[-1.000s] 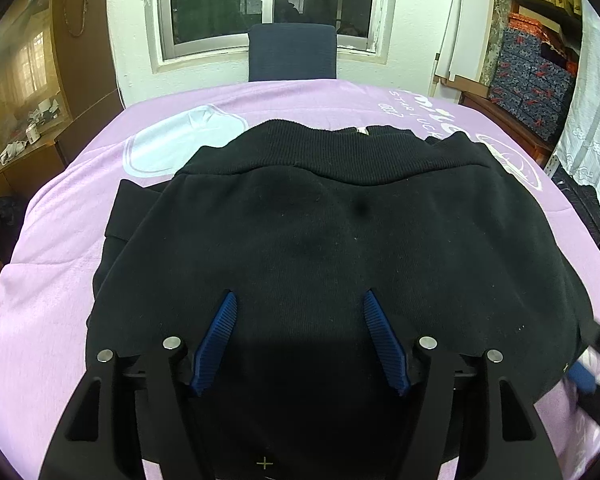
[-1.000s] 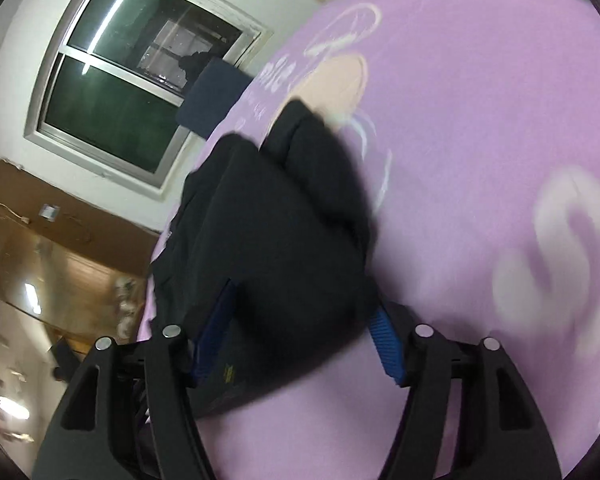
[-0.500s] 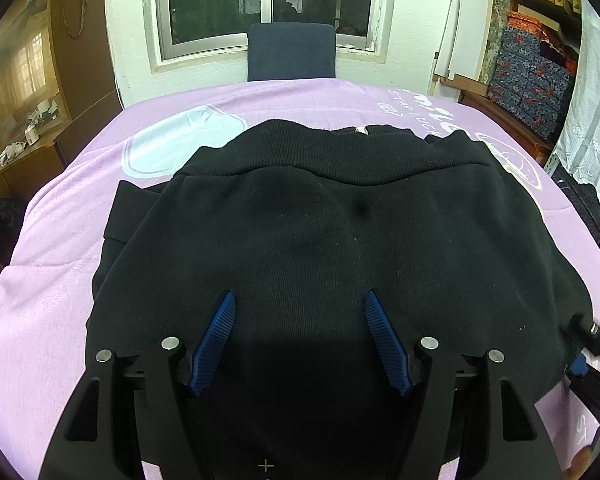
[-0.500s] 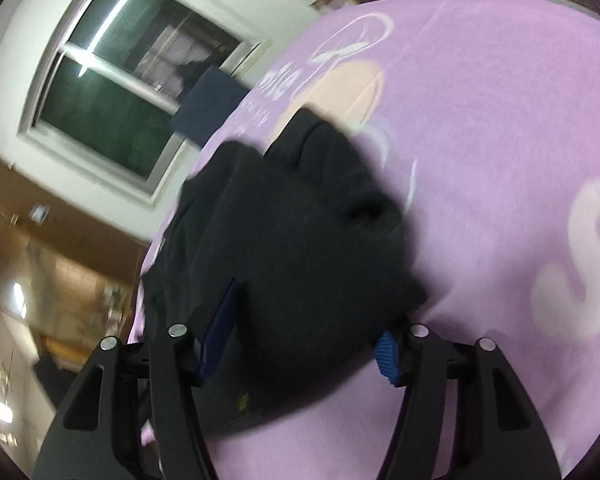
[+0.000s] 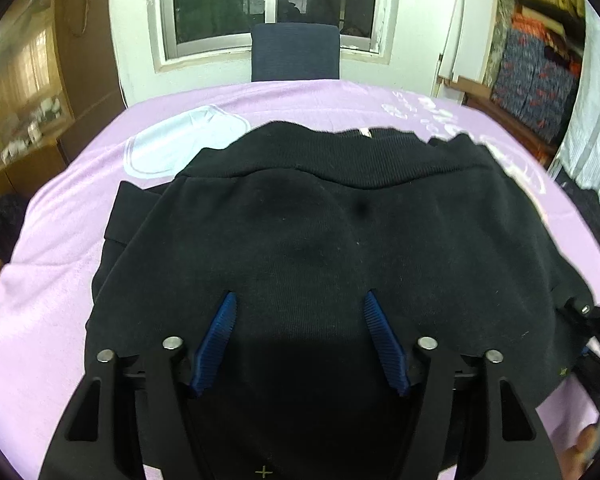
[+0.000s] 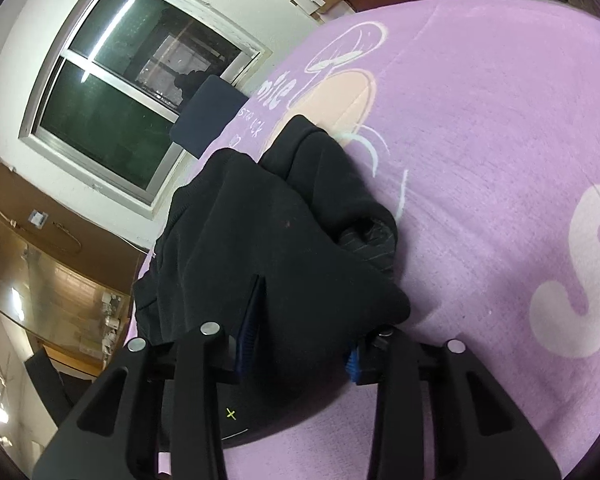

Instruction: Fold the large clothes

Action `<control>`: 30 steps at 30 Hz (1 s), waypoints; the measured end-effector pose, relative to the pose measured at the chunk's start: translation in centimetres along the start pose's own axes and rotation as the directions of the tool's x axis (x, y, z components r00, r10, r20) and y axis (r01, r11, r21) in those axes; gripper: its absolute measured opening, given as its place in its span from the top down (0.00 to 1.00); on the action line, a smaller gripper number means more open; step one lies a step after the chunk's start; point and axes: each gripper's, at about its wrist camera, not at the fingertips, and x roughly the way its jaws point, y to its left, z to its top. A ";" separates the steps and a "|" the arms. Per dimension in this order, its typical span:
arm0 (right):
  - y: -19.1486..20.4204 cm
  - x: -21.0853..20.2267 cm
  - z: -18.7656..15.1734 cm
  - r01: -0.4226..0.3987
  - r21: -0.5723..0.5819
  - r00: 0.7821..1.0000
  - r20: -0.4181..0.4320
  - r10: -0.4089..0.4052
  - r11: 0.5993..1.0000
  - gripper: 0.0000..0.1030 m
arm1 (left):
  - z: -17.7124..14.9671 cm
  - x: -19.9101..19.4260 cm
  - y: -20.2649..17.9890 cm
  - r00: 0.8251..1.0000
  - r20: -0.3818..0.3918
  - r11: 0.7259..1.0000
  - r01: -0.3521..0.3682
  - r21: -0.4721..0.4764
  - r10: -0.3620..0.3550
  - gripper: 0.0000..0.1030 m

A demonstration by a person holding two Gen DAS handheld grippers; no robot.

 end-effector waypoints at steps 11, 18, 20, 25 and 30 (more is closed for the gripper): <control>7.6 -2.6 -0.6 0.063 -0.290 0.991 0.130 -0.026 0.955 0.85 | 2.0 0.2 6.0 0.983 -0.078 0.976 0.153 -0.158 -0.167 0.65; 17.5 -3.6 -4.3 0.105 -0.601 0.980 0.200 0.022 0.792 0.86 | 2.7 -0.2 9.4 0.949 -0.068 0.921 0.279 -0.271 -0.307 0.66; 20.4 -3.4 -6.9 0.123 -0.711 0.978 0.205 0.037 0.692 0.86 | 3.2 -1.0 11.8 0.940 -0.038 0.895 0.311 -0.319 -0.340 0.50; 24.2 -1.4 -14.2 0.150 -0.897 0.982 0.186 0.047 0.415 0.88 | 3.5 -3.6 17.2 0.879 0.096 0.782 0.461 -0.420 -0.467 0.33; 24.2 0.4 -17.4 0.153 -0.933 0.985 0.169 0.022 0.325 0.88 | 3.3 -2.3 17.0 0.822 0.071 0.727 0.536 -0.429 -0.565 0.18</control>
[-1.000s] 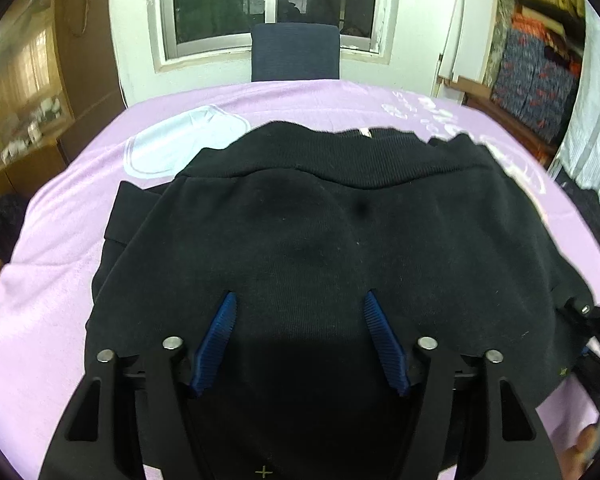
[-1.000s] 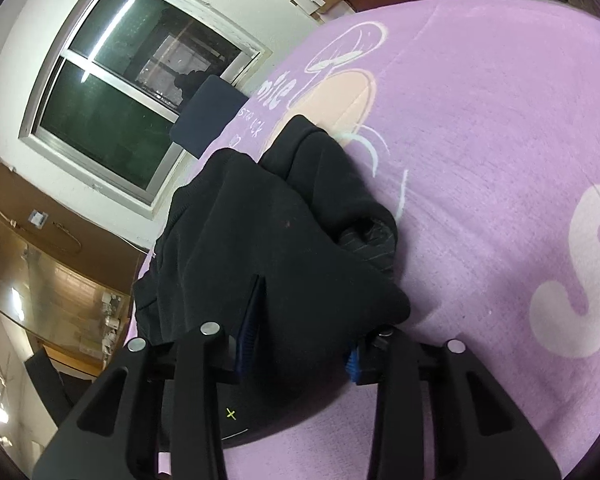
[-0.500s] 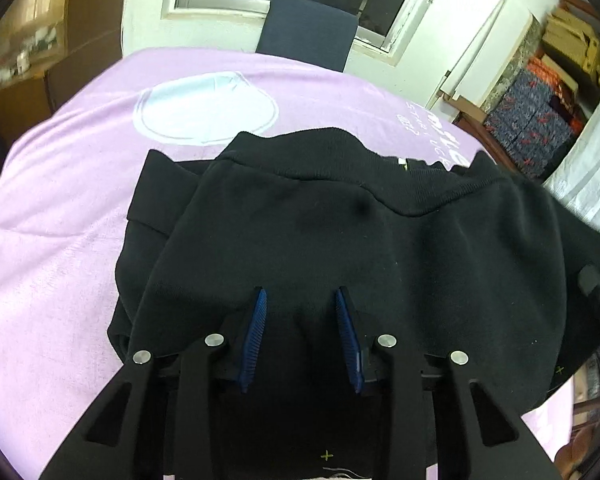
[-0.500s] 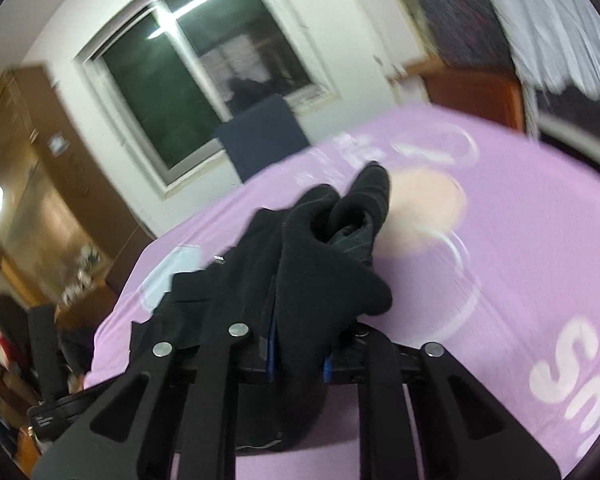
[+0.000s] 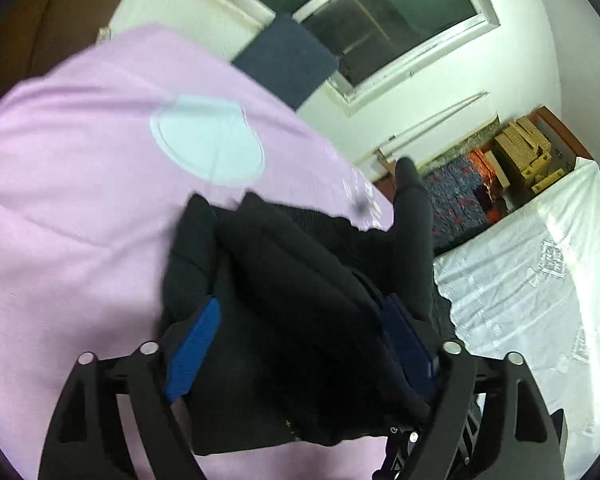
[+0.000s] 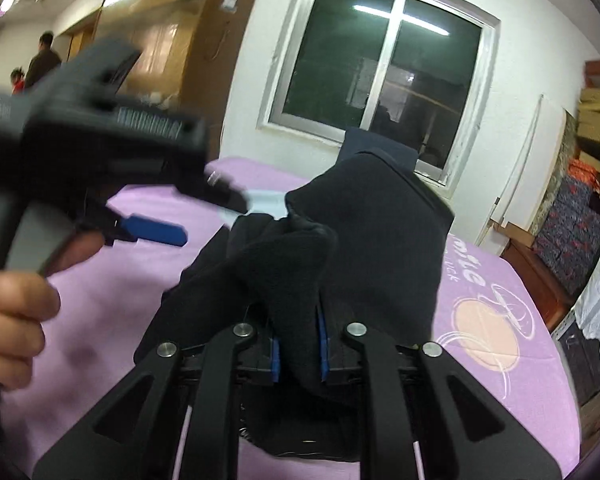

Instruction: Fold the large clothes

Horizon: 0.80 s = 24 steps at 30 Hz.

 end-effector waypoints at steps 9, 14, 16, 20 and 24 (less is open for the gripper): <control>-0.5 -1.0 -0.5 -0.011 -0.010 1.000 0.015 0.011 1.000 0.88 | -0.7 0.6 -2.1 0.996 -0.057 0.995 0.069 0.075 -0.065 0.12; 2.1 -1.6 -1.1 0.028 -0.152 0.999 0.024 -0.025 0.988 0.87 | -1.4 1.5 -2.2 0.993 -0.090 0.994 0.088 0.068 -0.082 0.12; 2.4 -1.6 -1.3 0.021 -0.167 1.000 0.017 -0.019 0.986 0.87 | -1.6 1.6 -2.2 0.992 -0.092 0.993 0.096 0.067 -0.089 0.12; 2.9 -1.8 -1.5 0.018 -0.204 1.000 0.016 -0.015 0.979 0.87 | -1.4 0.7 -2.1 0.985 -0.067 0.985 0.162 0.054 -0.158 0.11; 4.8 -2.1 -2.5 0.031 -0.295 0.999 0.032 -0.023 0.955 0.87 | -1.4 1.4 -1.8 0.993 -0.074 0.993 0.095 0.065 -0.090 0.07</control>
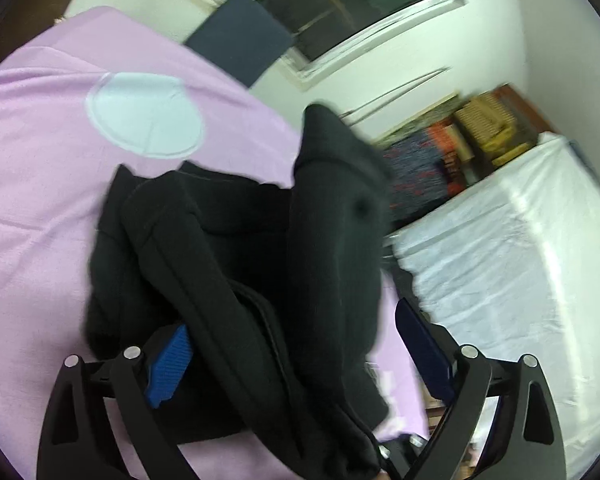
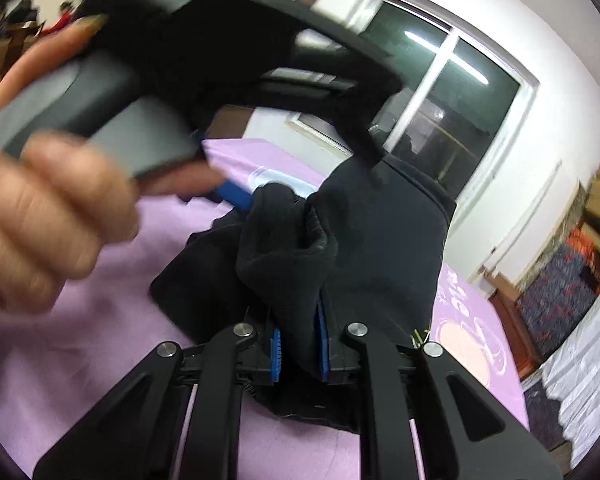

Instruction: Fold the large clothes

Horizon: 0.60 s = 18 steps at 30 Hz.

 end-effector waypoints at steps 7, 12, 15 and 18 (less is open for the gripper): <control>0.0 0.4 -0.3 -0.016 -0.012 1.000 -0.001 0.016 1.000 0.87 | -0.3 1.4 0.5 1.000 -0.011 1.000 -0.006 0.013 0.006 0.57; -0.6 -0.7 -0.9 0.058 -0.038 0.998 0.039 -0.056 0.998 0.63 | -0.4 0.3 -0.5 0.999 0.041 0.998 -0.019 0.060 0.016 0.76; -1.0 -1.0 -1.9 0.150 -0.056 0.987 0.064 -0.147 0.987 0.36 | -0.1 -0.5 -1.1 0.998 0.069 0.997 -0.022 0.078 0.016 0.78; -1.3 -0.2 -2.0 0.155 -0.071 0.987 0.050 -0.152 0.985 0.55 | 0.2 -1.6 -2.5 0.990 0.116 0.986 -0.100 0.135 0.084 0.81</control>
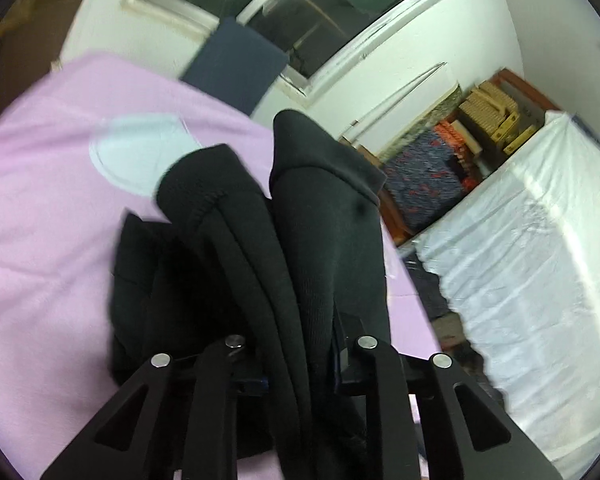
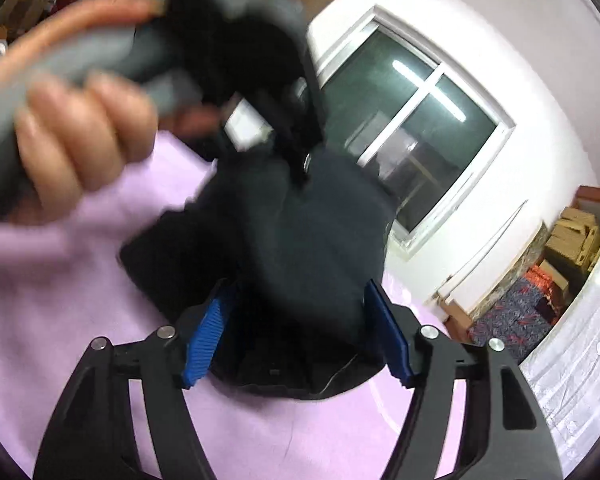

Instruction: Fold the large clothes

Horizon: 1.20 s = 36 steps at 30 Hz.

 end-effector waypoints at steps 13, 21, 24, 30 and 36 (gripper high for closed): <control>4.0 6.1 4.1 -0.322 0.127 0.933 -0.125 0.337 0.938 0.89 | -0.6 1.9 9.5 0.981 -0.111 0.973 -0.175 -0.152 0.159 0.79; 1.5 6.6 4.8 -0.415 0.224 0.888 -0.112 0.446 0.882 0.86 | -0.3 0.9 8.3 0.964 -0.100 0.963 -0.254 -0.092 0.245 0.60; -0.7 5.3 4.9 -0.479 0.320 0.851 -0.061 0.522 0.818 0.79 | -0.3 -0.9 7.8 0.956 -0.054 0.956 -0.290 -0.052 0.288 0.57; -5.7 3.1 4.5 -0.506 0.418 0.836 0.023 0.548 0.754 0.63 | 0.1 -3.2 6.7 0.926 0.010 0.926 -0.377 -0.021 0.378 0.58; -10.7 4.1 4.4 -0.431 0.506 0.875 0.034 0.482 0.747 0.70 | -0.1 -6.1 5.0 0.951 0.092 0.955 -0.294 -0.037 0.297 0.58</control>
